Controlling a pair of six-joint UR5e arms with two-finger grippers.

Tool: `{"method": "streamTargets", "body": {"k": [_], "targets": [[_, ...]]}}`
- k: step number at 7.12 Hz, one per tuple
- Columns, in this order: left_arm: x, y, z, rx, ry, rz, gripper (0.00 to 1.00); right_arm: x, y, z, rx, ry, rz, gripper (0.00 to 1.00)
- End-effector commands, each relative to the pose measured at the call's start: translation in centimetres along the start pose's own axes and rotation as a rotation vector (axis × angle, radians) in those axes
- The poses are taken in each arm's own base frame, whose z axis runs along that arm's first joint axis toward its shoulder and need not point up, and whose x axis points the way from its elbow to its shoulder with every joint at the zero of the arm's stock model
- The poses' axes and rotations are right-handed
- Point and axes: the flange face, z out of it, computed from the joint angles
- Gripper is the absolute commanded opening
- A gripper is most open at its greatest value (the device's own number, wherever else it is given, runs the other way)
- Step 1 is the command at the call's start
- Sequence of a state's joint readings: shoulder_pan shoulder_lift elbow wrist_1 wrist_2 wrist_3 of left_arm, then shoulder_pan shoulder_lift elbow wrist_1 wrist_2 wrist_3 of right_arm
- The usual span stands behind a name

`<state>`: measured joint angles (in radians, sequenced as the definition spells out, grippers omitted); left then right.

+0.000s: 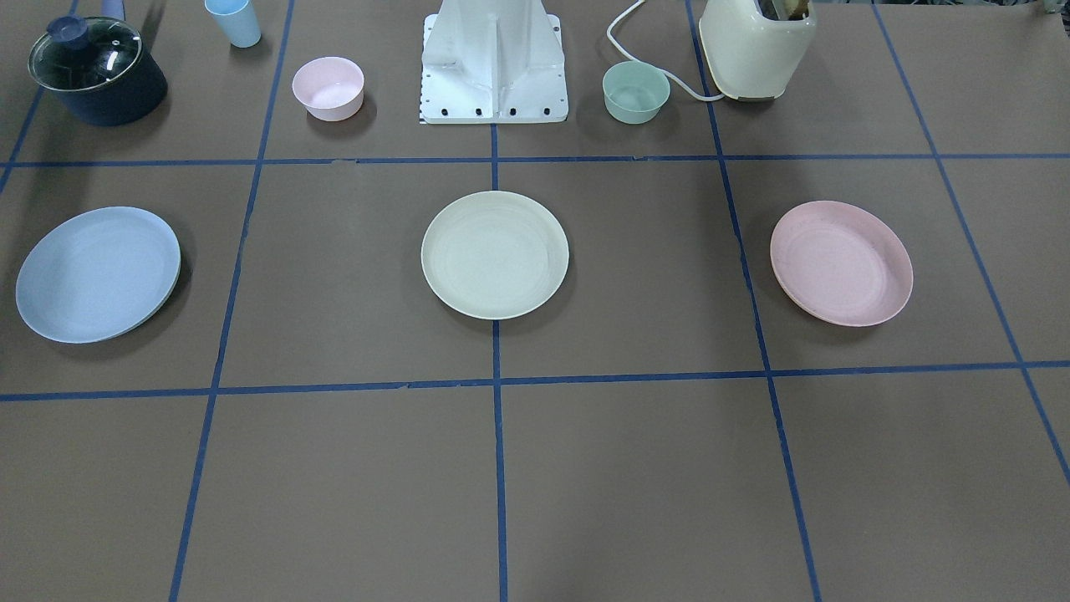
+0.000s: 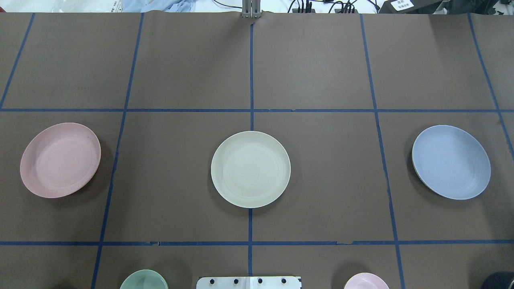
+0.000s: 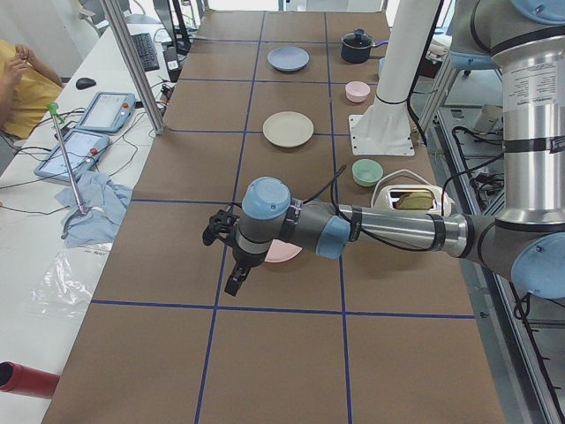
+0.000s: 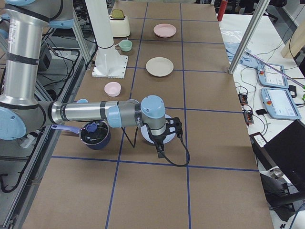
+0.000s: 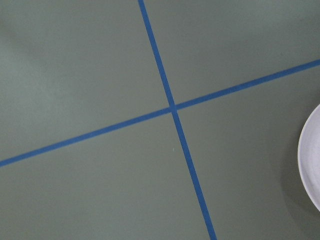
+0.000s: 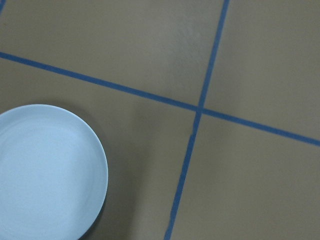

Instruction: Stack three plates with pink and blue

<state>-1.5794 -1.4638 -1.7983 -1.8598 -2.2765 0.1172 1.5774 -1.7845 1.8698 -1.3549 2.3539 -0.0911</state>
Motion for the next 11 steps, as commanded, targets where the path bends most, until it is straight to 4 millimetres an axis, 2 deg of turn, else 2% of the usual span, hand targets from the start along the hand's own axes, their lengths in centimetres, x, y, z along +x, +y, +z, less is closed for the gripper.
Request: {"method": "streamTargets", "body": {"k": [1,3,4,5,6,7,9,11], "targets": [[0.5,-4.5,-1.1,0.126,-0.011,0.108,1.0,-0.8,-1.1,-0.4,0.097,-0.02,-0.081,1.0],[0.4,-4.9,-0.8,0.173,-0.013,0.127,1.0,-0.6,-1.1,0.3,0.085,-0.039,-0.002,1.0],[1.2,-4.7,-1.3,0.195,0.0,0.084,1.0,-2.1,-1.7,0.4,0.119,-0.075,-0.024,1.0],[3.8,-3.7,1.4,0.186,0.071,0.137,1.0,-5.4,-2.4,3.2,0.091,-0.117,-0.011,1.0],[5.4,-2.7,3.2,0.153,0.124,0.049,0.99,-9.0,-3.0,6.1,0.062,-0.103,0.019,1.0],[7.0,-0.2,5.6,0.145,0.131,-0.03,0.99,-11.0,-3.3,7.5,0.093,-0.079,0.046,1.0],[11.0,4.8,9.0,0.227,0.123,-0.175,1.0,-11.5,-3.2,7.8,0.103,-0.09,0.076,1.0],[14.1,7.1,14.1,0.19,0.142,-0.276,1.0,-11.4,-3.1,7.9,0.1,-0.088,0.08,1.0]]}}
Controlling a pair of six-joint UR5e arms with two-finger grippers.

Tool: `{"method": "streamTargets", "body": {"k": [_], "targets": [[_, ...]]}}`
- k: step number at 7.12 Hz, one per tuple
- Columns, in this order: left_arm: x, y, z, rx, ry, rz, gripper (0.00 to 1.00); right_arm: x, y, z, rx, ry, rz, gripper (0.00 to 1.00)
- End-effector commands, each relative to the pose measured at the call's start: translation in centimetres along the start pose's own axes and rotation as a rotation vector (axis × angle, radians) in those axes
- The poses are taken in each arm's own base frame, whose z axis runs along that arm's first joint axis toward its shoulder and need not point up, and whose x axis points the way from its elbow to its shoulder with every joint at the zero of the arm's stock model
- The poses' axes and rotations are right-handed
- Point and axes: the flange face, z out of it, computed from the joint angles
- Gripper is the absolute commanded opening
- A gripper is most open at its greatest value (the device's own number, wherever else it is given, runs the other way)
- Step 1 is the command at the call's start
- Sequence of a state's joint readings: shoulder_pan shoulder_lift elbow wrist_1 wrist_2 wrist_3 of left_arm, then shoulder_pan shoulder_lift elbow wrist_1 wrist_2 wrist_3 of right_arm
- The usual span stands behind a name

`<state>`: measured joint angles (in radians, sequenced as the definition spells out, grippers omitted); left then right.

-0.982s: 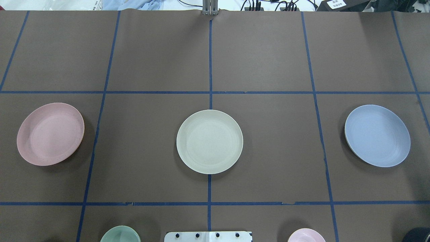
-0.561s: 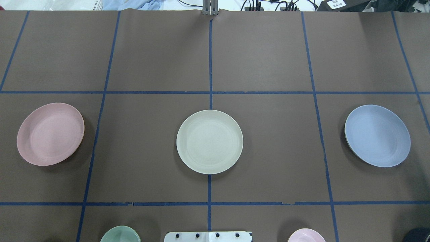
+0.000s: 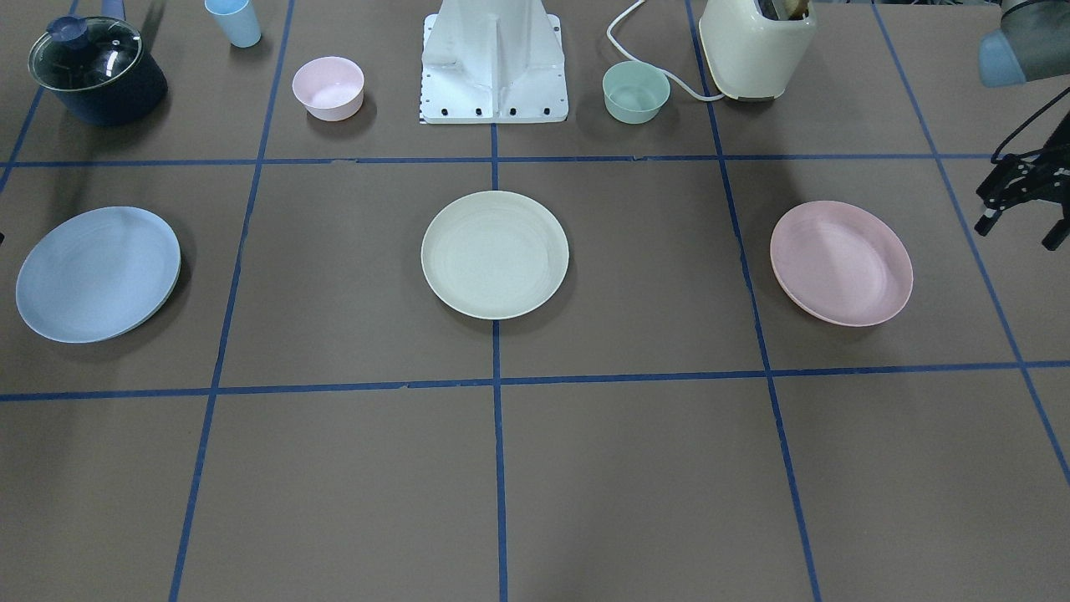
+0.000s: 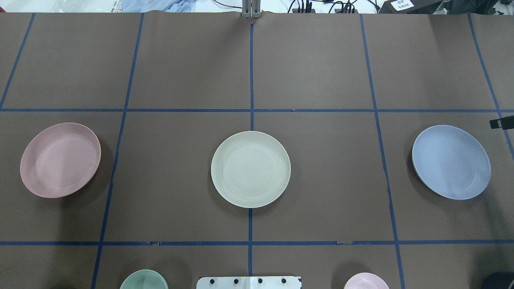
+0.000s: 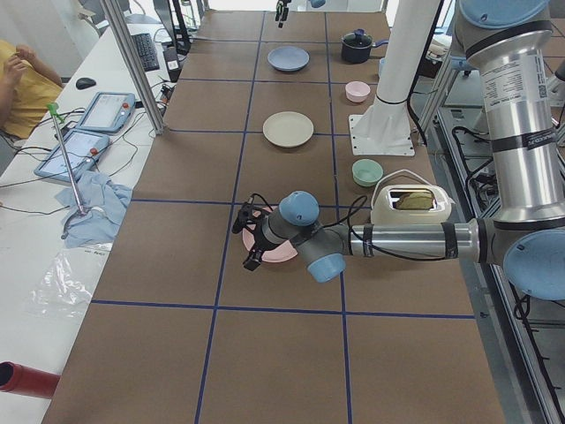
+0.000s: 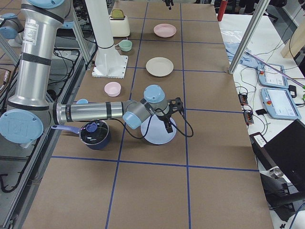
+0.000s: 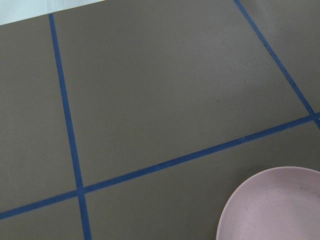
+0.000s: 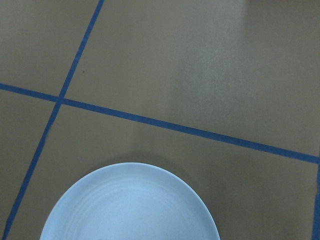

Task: Stack three plates with pink and blue
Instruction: 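Reach the left gripper down to the pink plate's rim and grasp it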

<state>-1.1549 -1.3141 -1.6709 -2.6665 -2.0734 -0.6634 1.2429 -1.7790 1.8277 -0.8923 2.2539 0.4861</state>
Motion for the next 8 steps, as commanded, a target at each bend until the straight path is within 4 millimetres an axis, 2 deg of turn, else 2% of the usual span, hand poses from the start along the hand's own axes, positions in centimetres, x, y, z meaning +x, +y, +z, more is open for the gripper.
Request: {"method": "streamTargets", "body": {"k": [1,3,6,7,8], "targets": [[2.7,3.7,4.4,-0.006,-0.022,-0.112,1.0,0.1,0.3,0.1,-0.002,0.0,0.005,1.0],[3.4,6.0,6.9,-0.043,-0.038,-0.179,0.88,0.2,0.5,0.1,-0.005,0.003,0.008,1.0],[3.3,8.2,8.9,-0.055,-0.041,-0.165,0.72,0.2,0.5,0.1,-0.004,0.001,0.007,1.0],[3.5,8.2,9.0,-0.057,-0.038,-0.164,0.63,0.2,0.5,0.1,-0.004,0.003,0.007,1.0],[3.9,8.4,9.2,-0.065,-0.033,-0.156,0.41,0.2,0.5,0.1,-0.004,0.003,0.007,1.0]]}}
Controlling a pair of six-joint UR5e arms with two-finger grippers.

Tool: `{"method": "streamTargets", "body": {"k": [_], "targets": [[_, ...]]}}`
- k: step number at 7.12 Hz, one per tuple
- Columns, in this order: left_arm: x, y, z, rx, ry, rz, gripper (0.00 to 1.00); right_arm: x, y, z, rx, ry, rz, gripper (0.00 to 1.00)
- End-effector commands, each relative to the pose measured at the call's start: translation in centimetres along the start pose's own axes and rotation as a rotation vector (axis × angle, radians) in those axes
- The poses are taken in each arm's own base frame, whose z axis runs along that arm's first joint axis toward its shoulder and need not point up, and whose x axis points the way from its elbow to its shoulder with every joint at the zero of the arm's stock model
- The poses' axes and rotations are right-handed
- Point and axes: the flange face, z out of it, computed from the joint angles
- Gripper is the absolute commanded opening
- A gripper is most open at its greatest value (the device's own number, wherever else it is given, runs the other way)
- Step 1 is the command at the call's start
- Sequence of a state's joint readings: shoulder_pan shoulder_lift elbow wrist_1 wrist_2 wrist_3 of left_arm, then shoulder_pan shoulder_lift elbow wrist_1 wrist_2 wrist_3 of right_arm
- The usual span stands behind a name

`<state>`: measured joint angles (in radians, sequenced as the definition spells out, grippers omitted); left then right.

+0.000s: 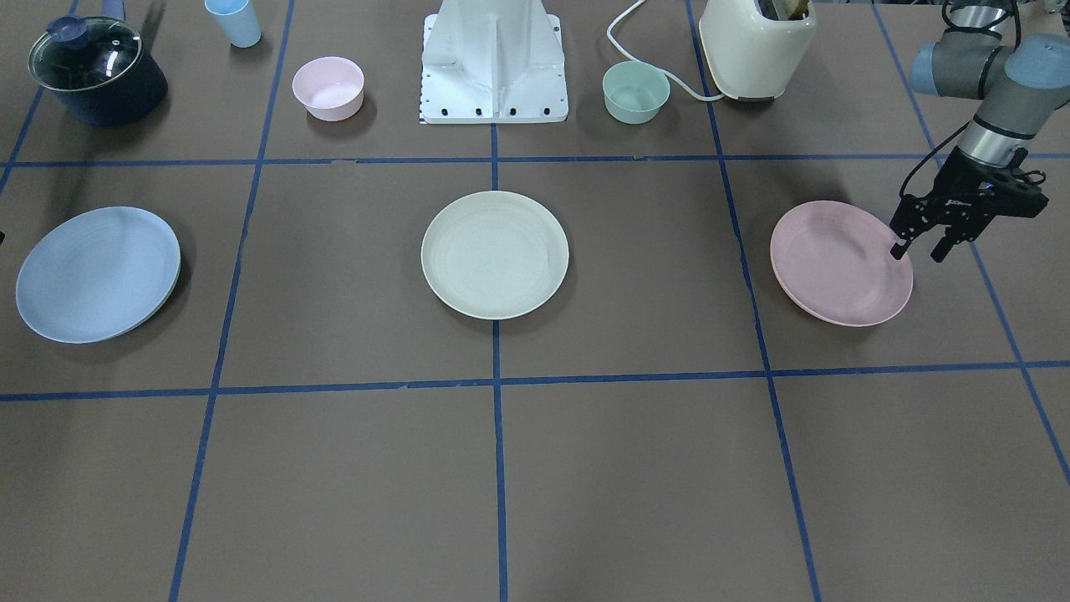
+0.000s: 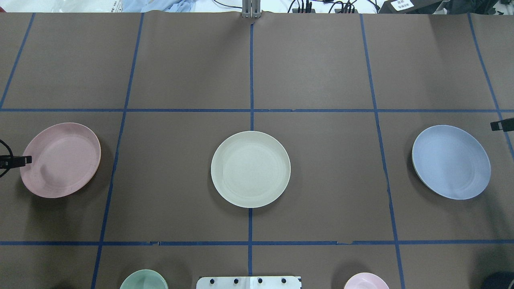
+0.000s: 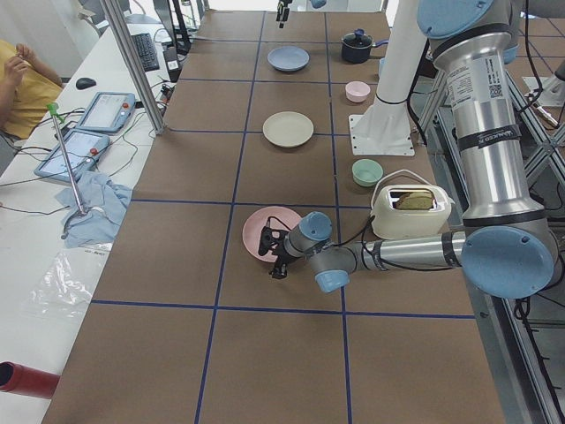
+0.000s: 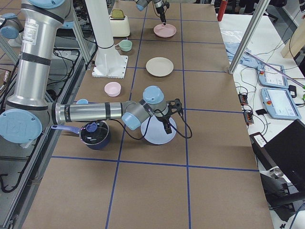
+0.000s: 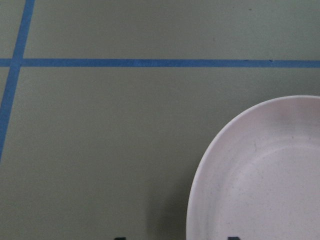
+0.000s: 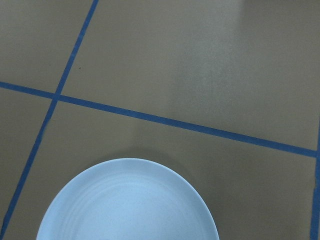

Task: Stack three plates with pink and blue
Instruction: 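Reach the left gripper down to the pink plate's rim and grasp it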

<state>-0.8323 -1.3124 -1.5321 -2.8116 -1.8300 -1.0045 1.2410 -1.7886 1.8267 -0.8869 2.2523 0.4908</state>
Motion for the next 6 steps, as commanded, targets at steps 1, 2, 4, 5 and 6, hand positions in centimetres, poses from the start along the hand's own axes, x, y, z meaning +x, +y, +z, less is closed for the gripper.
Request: {"method": "streamTargets", "body": {"k": [1,2,4,5,6], "targets": [[0.7,0.4,0.4,-0.011,0.012,0.013,0.08,0.0,0.0,0.0,0.0,-0.001,0.0,1.0],[1.3,0.2,0.1,0.0,0.032,0.019,0.0,0.0,0.0,0.0,0.0,-0.001,0.0,1.0],[2.2,0.0,-0.3,-0.017,0.068,0.038,0.0,0.0,0.1,0.0,-0.001,-0.002,0.0,1.0],[4.0,-0.4,-1.6,-0.05,0.132,0.047,0.0,0.0,0.1,0.0,-0.001,-0.002,0.0,1.0],[6.0,-1.3,-3.7,-0.06,0.194,0.055,0.0,0.0,0.0,-0.1,0.003,-0.004,-0.002,1.0]]}}
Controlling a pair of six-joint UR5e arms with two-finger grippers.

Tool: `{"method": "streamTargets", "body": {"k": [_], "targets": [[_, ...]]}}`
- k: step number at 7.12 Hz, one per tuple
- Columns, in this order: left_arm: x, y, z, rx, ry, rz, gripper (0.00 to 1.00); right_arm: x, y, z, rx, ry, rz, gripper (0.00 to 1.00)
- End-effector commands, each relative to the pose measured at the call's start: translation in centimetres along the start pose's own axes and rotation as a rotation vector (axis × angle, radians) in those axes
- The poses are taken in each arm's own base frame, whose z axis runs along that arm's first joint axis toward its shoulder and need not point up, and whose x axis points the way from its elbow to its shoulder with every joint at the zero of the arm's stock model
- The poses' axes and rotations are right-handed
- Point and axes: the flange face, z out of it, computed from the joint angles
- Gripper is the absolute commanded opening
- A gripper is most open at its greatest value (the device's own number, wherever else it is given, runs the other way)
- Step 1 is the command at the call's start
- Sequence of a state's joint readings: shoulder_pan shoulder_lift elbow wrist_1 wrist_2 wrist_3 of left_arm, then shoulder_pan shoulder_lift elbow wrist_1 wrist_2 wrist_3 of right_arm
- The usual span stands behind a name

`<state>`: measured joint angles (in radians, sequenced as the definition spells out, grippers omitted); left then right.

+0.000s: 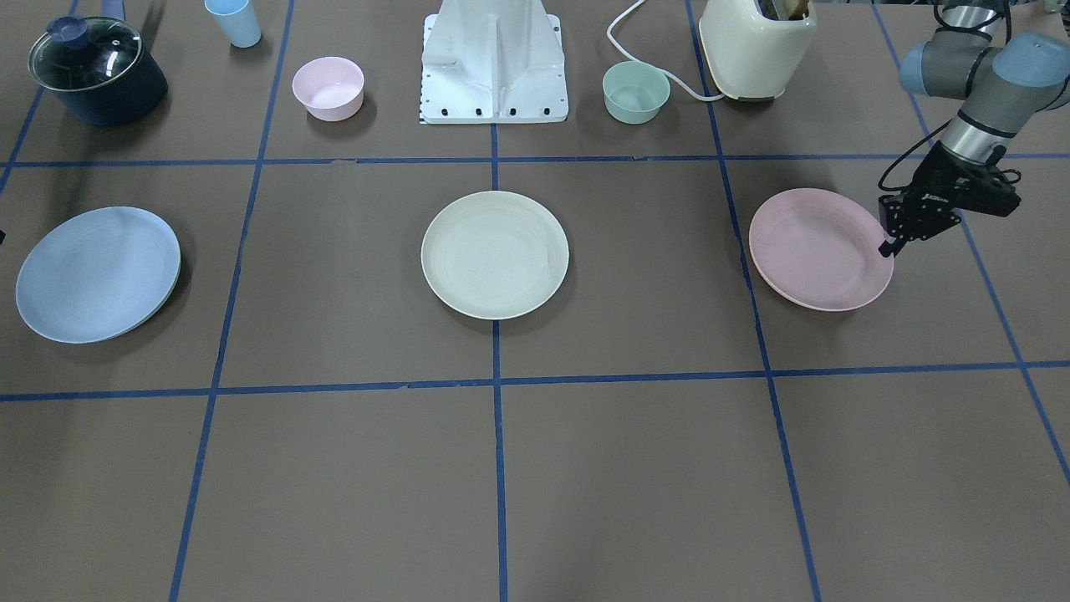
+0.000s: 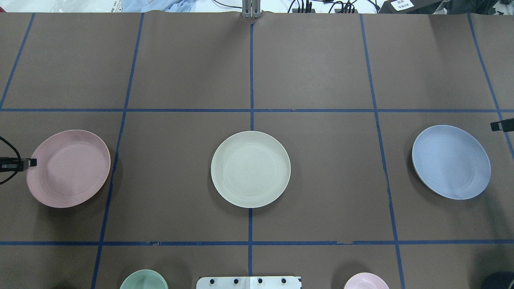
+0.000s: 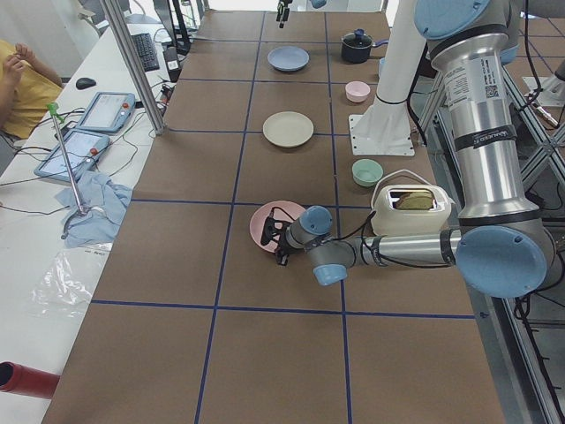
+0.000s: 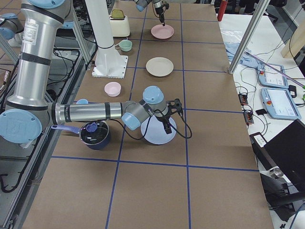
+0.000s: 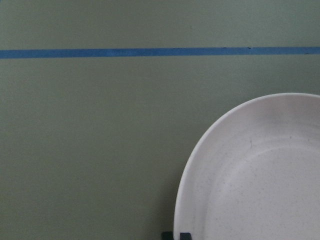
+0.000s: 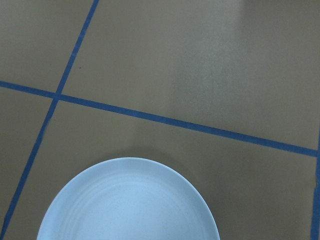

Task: Stack three plates with pink and blue
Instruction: 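Reach the left gripper down to the pink plate's rim and grasp it, then lift the pink plate with the left gripper and carry it over the cream plate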

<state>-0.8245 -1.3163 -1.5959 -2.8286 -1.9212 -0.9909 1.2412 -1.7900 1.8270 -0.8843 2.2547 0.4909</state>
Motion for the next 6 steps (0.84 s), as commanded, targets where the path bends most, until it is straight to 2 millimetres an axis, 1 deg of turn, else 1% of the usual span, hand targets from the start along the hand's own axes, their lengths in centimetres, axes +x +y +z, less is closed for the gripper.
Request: {"method": "streamTargets", "body": {"k": [1,2,3,4,5,6], "targets": [[4.7,-3.3,-3.6,-0.022,0.068,-0.012,0.0,0.0,0.0,0.0,0.002,-0.002,-0.002,1.0],[9.2,-5.9,-5.0,-0.029,0.046,-0.029,0.0,0.0,0.0,0.0,0.002,-0.002,-0.002,1.0],[13.3,-8.3,-6.0,-0.033,0.019,-0.051,0.0,0.0,0.0,0.0,0.002,-0.002,-0.002,1.0],[17.2,-10.4,-5.4,-0.002,0.012,-0.126,0.0,-0.1,0.0,0.0,0.001,-0.004,-0.001,1.0],[22.5,-11.1,-3.3,-0.033,0.023,-0.179,0.0,-0.1,0.0,0.0,0.001,-0.004,-0.001,1.0],[29.7,-10.7,-0.3,-0.04,0.009,-0.212,0.0,-0.1,0.0,0.0,0.001,-0.004,-0.001,1.0]]}}
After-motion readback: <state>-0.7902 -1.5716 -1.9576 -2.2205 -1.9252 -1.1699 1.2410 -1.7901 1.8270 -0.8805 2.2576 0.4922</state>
